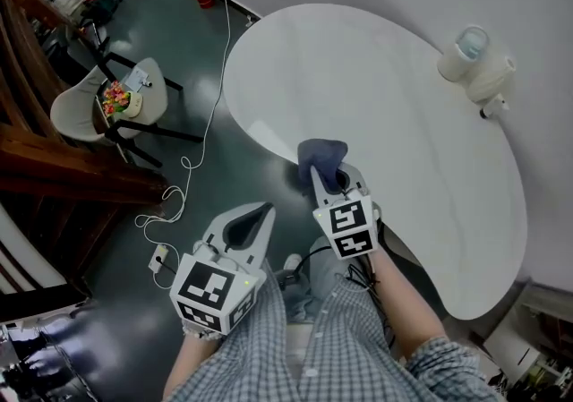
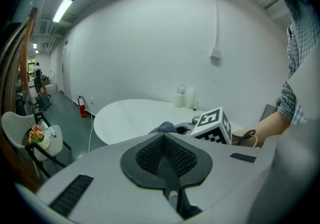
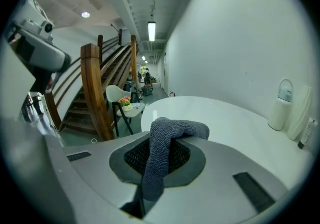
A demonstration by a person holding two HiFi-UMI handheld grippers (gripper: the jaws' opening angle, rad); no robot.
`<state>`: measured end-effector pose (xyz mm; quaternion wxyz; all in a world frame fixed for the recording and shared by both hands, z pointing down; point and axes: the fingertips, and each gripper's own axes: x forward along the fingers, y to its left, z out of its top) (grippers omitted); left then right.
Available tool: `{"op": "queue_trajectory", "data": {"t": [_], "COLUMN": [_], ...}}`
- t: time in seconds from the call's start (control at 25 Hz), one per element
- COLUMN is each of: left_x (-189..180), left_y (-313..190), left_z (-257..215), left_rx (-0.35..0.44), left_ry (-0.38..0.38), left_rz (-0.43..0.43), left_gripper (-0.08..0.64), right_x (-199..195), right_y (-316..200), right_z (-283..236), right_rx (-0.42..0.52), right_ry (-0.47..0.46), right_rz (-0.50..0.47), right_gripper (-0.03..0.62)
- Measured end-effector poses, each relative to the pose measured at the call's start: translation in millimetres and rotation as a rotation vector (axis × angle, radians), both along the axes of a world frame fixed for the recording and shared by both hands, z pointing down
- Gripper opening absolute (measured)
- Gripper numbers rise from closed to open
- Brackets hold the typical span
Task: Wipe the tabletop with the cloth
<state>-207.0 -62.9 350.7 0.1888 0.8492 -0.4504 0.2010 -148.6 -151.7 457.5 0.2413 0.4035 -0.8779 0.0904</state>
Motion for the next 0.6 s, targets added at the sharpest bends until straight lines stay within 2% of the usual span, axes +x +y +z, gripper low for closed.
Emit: {"op": "queue_trajectory", "data": {"t": [0.4,0.6], "left_x": [28,44], "left_y": [-33,-45], "left_z": [2,-1], "left_rx": [-0.032,-0.035], "left_ry": [0.007,0.009], "left_rz": [-0.012,0.001], "left_gripper": [0.003,0.003], "right_x": [22,28], "right_y": [-34,-38], "right_z": [60,82], "right_rx": [-0.134,-0.162], "right_ry": [0.235,0.326], "right_rz": [-0.02,-0.045], "right_gripper": [0.031,0.031]}}
